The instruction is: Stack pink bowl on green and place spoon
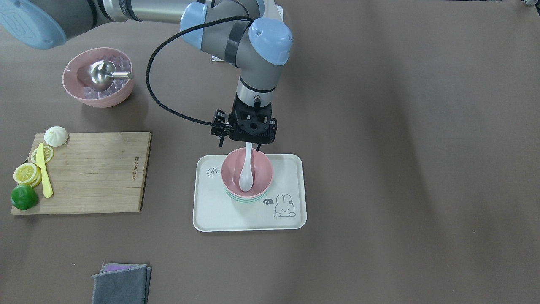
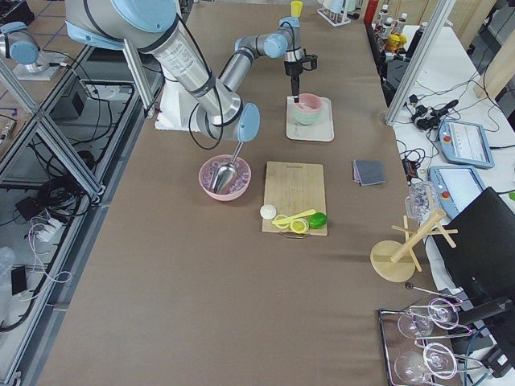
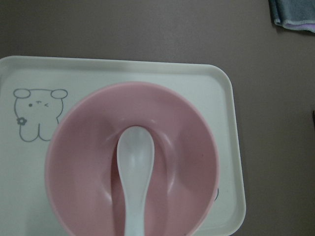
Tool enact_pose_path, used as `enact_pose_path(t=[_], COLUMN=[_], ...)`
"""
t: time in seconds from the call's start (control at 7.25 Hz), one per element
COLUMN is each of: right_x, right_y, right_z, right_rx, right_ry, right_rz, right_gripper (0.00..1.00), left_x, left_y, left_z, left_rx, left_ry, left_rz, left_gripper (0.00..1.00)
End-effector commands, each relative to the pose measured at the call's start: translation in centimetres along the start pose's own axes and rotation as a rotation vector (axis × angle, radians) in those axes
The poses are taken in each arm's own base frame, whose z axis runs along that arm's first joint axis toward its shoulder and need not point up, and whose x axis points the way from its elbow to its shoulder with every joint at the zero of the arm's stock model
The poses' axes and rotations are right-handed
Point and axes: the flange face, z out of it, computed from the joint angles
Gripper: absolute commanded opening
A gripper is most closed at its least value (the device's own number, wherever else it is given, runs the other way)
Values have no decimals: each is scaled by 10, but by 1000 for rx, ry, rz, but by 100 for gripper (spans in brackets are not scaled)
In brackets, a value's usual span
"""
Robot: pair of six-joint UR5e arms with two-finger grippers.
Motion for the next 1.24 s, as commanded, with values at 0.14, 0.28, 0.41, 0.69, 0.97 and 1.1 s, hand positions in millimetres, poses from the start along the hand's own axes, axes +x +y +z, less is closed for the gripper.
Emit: enact_pose_path(t=[0.14,0.28,0.41,0.69,0.97,1.1], right_x=[170,233,298,438,586,657], right_y=[-65,-77,-86,-79,-47,-31], right_z=[-4,0,0,18,43,47], right_rx=[-46,-65,-72,-120,-170,-182], right_ry=[-84,-96,-107,-113,-58,-46], right_rz=[-159,-213,-249,-306,-367,-417], right_gripper=[100,100,100,100,100,100], left_x=[16,30,53,78,79,81], left_y=[-8,-13,-21,-21,-12,-11], left_z=[-8,-7,-1,-4,-1,-3], left_rx=[14,12,4,5,7,6], left_ry=[-5,-3,-3,-5,-1,0], left_rz=[-138,-125,-120,-84,-68,-69], left_gripper=[99,99,99,99,99,99])
